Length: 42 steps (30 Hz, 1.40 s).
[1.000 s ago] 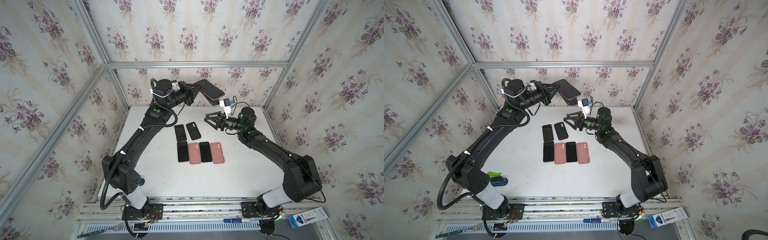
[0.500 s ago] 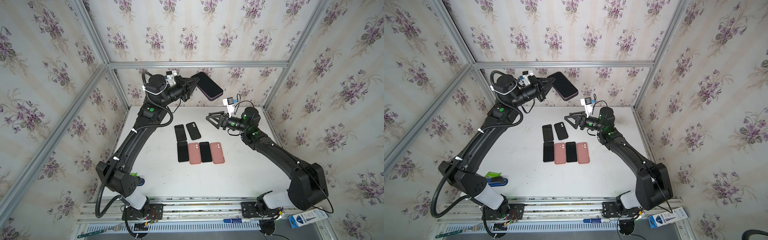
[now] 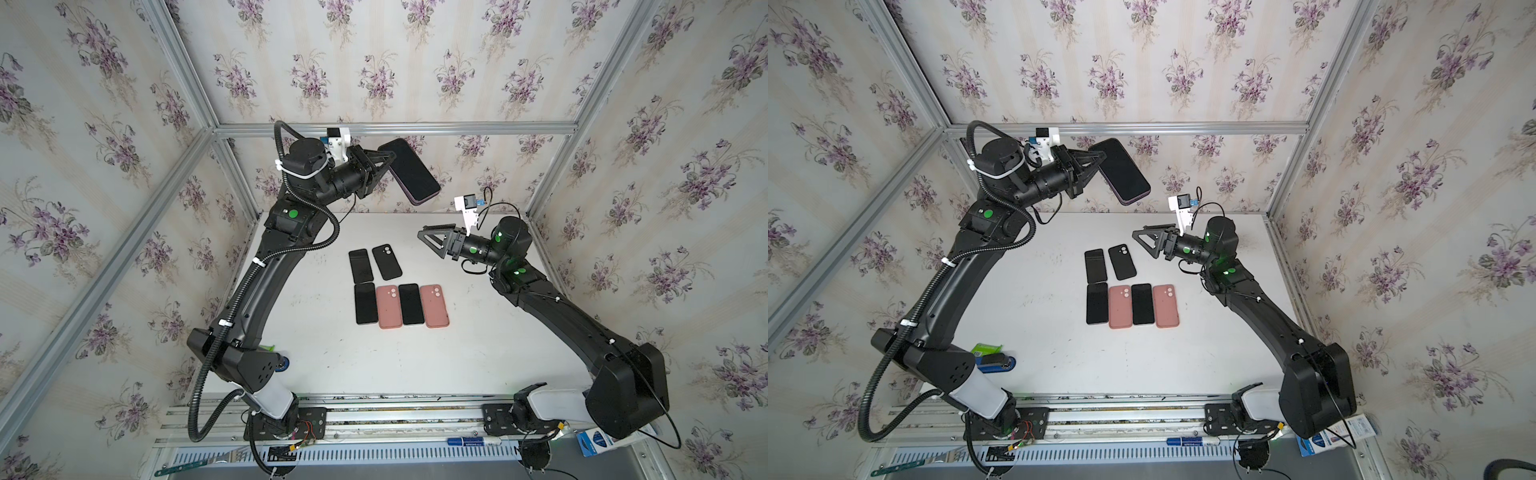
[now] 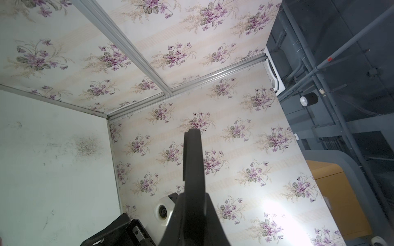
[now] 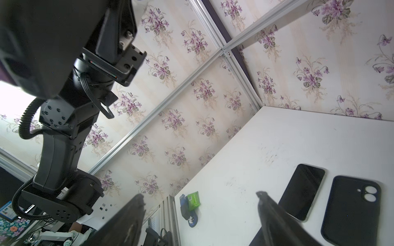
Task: Take the phone out of the phone case
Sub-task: Remove the phone case from the phone.
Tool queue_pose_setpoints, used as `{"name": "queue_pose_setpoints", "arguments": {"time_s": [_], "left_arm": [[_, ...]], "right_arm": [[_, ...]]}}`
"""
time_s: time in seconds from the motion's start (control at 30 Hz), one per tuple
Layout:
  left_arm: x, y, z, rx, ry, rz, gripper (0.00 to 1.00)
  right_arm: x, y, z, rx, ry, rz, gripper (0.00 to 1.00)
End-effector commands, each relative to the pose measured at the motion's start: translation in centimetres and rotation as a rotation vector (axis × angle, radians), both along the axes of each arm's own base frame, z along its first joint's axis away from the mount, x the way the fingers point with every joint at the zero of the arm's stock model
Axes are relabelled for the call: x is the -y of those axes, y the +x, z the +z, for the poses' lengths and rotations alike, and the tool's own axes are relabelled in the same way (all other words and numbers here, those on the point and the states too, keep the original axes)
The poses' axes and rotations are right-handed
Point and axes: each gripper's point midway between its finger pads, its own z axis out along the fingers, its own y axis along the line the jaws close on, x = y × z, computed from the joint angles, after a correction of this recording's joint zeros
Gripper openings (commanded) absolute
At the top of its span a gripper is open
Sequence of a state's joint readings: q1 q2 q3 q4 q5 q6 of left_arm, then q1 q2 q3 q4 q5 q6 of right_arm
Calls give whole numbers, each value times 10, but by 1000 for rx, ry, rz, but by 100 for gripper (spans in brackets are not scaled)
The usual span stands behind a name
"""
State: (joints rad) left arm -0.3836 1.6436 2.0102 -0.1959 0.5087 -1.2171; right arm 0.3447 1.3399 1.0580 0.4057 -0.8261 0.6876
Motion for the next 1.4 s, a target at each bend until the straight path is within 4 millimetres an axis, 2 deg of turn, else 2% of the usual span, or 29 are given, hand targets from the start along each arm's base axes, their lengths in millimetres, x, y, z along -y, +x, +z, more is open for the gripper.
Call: {"name": "queue_pose_setpoints", "arguments": {"time_s": [0.0,0.13,0.37,0.47,0.73,0.87,1.13,1.23,1.37], "left_arm": [[-4,-7,13,124,98,16,0],[-3,-15,22,196,158,-1,0],[-2,-33,28,327,264,-58,0],[-4,-40,30,399,315,-75,0],[-10,-59,26,548,394,-199,0],[-14,-73,17,609,465,-249,0],[-15,-105,0,745,507,-394,0],[-12,-106,-7,772,507,-433,0],[-8,-107,-9,793,490,-470,0]], "right_arm": [[3,0,8,-35,-1,-11,86],[8,2,9,-91,1,-11,86],[14,-4,14,-68,-15,-4,87],[17,-7,16,-12,-37,-5,87],[18,-9,6,111,-164,16,85],[16,-7,2,151,-207,53,78],[1,-8,15,234,-131,205,62],[-5,-7,24,254,-67,284,54],[-11,-4,41,289,-5,349,49]]}}
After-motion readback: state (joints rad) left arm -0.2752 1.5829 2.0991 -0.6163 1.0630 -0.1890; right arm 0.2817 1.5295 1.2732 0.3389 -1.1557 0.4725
